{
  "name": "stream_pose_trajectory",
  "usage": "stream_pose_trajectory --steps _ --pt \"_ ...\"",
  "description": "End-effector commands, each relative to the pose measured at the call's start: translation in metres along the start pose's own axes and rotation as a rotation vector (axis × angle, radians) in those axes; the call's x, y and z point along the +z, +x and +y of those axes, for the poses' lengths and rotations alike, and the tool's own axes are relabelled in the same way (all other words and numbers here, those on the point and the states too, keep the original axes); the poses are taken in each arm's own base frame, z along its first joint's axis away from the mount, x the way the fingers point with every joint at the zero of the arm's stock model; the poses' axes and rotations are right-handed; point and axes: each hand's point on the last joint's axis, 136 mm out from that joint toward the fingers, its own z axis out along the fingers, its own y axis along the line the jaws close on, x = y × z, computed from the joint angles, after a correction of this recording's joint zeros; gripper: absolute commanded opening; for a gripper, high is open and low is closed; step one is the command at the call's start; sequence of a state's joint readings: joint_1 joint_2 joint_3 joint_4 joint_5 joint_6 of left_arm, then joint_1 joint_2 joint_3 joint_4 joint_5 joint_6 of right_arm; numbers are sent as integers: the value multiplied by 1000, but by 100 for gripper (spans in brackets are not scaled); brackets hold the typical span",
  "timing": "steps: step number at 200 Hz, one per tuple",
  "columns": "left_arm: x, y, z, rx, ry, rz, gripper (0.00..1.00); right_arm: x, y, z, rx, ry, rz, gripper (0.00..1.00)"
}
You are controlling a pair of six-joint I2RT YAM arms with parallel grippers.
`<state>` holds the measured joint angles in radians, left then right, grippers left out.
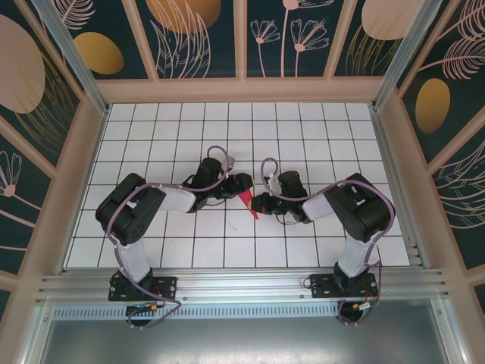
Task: Fold a paper plane with a square sheet of paper (pick it up from the middle)
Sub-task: Fold the wing for the fifth time at the center of the table.
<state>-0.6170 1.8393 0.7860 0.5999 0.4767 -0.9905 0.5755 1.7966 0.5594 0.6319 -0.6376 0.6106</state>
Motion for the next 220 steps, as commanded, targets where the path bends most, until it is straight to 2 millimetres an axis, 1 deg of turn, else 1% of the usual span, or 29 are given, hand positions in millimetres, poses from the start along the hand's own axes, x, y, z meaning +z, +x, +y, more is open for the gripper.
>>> stream_pose_trajectory --steps 1,24,58,98,131,137,147,161,170,182,190,208,220 --pt "-5 1 -12 61 50 1 50 5 11 -20 72 56 35 0" --pt "-2 6 -10 53 71 17 46 5 11 -21 84 68 43 0" --pt "5 5 -6 51 65 26 45 5 8 -19 89 70 41 0" --pt "16 6 9 47 40 35 44 4 4 -19 91 88 32 0" --pt "20 6 16 47 25 32 43 1 3 -16 93 88 25 0" --pt "21 6 18 47 20 33 43 0 2 -16 96 92 23 2" --pt "21 8 20 44 14 36 43 -2 0 -14 95 101 15 9" --pt "21 9 24 40 2 38 43 -7 -3 -9 90 109 2 12" --pt "22 10 28 36 -8 41 43 -10 -5 -6 86 115 -10 18" --pt "23 12 30 35 -13 45 43 -16 -8 -4 82 138 -29 23" --pt "24 12 32 32 -14 49 42 -20 -7 -5 81 160 -35 25" --pt "25 13 33 33 -17 52 43 -26 -5 -11 90 213 -45 27" --pt "25 14 32 34 -14 57 42 -27 -3 -8 86 201 -40 29"
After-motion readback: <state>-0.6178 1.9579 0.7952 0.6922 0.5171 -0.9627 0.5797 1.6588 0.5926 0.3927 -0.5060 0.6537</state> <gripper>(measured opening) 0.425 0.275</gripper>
